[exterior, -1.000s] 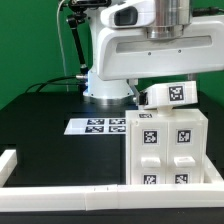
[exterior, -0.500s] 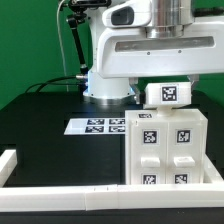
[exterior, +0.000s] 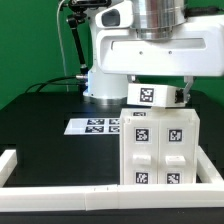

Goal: Assemble cabinet

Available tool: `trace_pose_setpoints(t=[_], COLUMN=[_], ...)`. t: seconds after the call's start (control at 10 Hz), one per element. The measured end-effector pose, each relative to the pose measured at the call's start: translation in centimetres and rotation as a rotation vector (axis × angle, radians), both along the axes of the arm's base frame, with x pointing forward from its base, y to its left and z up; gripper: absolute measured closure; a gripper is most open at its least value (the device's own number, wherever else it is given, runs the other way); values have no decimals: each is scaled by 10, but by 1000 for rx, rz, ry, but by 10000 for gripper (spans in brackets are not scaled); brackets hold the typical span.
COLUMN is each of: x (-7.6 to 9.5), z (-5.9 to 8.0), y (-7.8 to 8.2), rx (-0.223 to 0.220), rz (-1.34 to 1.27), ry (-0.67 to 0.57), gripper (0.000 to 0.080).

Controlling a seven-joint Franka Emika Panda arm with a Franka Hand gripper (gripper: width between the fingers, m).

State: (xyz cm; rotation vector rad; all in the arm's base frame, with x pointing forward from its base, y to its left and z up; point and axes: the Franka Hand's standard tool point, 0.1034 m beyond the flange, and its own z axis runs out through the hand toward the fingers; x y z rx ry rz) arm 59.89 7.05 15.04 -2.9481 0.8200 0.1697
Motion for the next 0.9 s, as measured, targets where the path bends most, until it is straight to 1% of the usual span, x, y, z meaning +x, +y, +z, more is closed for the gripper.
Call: trace_pose_setpoints(t=[0.6, 0.7, 0.9], x=[1, 2, 6], z=[1, 1, 1], y=[5, 5, 4], rx=[-26, -21, 39], rz=[-358, -423, -556], ry=[32, 34, 8], gripper=[236, 236, 236])
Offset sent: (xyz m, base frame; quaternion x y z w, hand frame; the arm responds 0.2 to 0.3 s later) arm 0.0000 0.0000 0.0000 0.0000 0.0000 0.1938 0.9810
